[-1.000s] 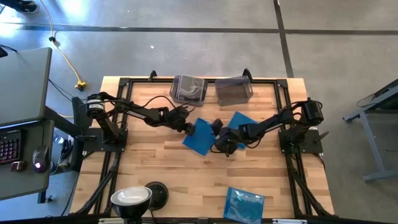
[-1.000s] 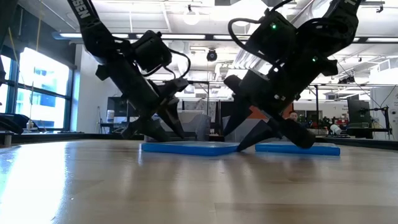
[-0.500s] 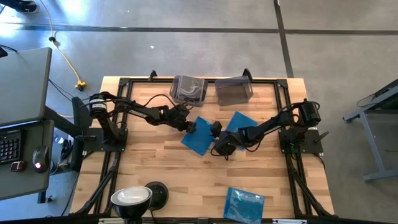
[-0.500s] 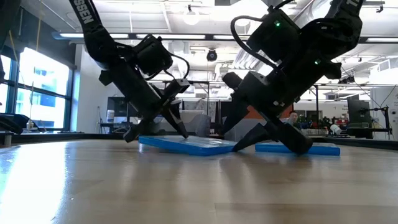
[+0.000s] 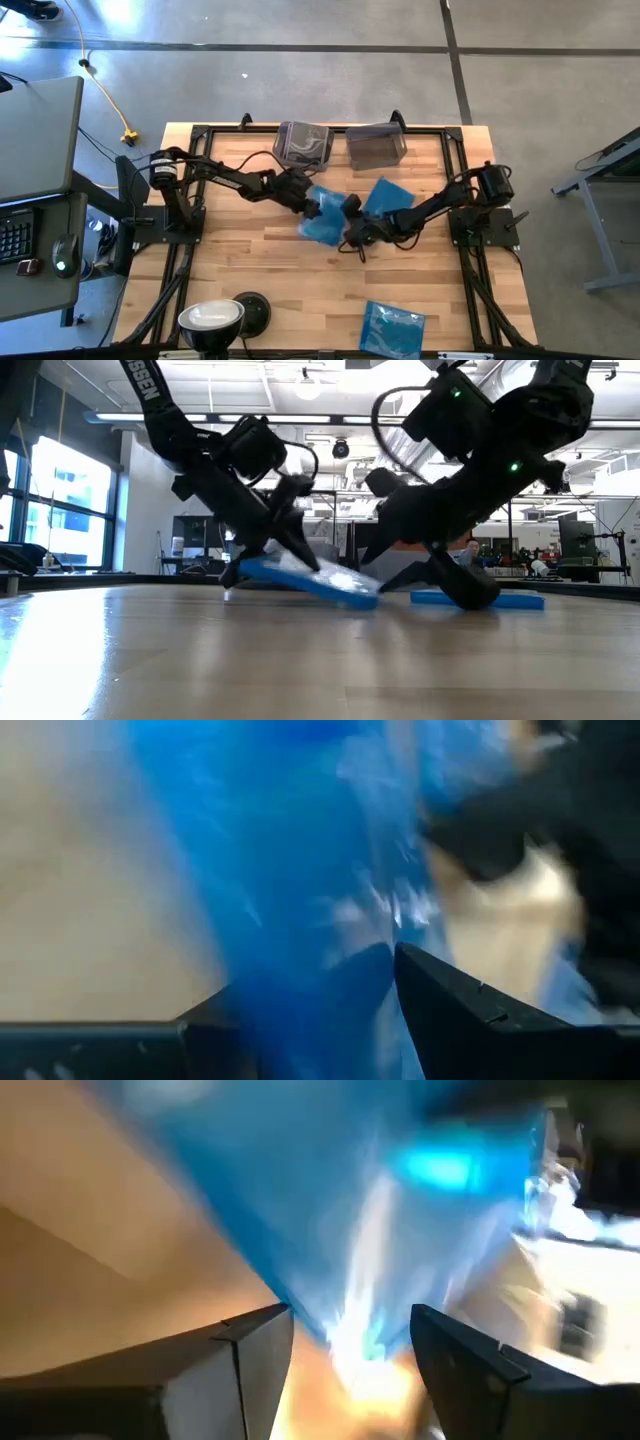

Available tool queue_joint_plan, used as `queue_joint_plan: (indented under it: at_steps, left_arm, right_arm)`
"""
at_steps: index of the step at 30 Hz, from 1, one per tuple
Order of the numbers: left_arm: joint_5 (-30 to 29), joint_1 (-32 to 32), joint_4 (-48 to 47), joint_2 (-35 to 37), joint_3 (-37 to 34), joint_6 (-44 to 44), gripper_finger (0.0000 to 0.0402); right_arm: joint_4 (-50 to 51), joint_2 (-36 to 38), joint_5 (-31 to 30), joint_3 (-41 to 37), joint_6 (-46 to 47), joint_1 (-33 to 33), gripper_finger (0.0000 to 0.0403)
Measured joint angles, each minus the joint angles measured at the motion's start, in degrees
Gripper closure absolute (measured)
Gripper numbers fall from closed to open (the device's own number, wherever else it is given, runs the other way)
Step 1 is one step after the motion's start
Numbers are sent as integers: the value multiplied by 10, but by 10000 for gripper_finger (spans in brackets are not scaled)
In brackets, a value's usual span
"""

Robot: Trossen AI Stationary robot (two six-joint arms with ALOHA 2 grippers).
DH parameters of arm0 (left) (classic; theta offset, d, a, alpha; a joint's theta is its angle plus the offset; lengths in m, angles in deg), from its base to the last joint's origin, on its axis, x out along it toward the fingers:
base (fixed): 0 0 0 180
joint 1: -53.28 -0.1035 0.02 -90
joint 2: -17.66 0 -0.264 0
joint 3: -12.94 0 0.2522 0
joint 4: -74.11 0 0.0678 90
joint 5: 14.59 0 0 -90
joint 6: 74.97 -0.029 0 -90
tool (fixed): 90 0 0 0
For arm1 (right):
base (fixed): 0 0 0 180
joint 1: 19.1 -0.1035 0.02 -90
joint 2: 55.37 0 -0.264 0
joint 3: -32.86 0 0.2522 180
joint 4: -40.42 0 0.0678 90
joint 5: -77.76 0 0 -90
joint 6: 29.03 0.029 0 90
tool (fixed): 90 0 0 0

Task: Pick & place jewel cases by type
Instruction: Put the bottom left blue cd case into the right black bin

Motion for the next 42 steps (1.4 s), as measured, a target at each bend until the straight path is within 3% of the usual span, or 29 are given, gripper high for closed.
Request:
queue_joint_plan:
  at_steps: [6,14,18,25,29,34,38,42]
  left_arm:
    - [90,8,75,-1,1,-7,241]
    - [73,11,102,0,4,-16,247]
    - [68,11,100,1,4,-23,283]
    - [77,10,96,1,4,-22,385]
    - [108,10,95,1,4,-3,386]
    - [122,9,90,2,4,-9,339]
    - [150,23,33,2,4,29,299]
    - [176,67,-23,2,4,82,274]
  right_arm:
    - [-10,0,-123,2,-26,-14,206]
    - [-18,1,-225,2,-53,-34,206]
    - [-40,1,-270,2,-70,-48,206]
    - [-53,2,-301,2,-71,-64,206]
    - [-52,2,-351,2,-73,-74,206]
    - [-51,2,-313,2,-61,-107,206]
    - [-31,13,-278,1,-35,-138,206]
    - [56,51,-196,1,58,-164,206]
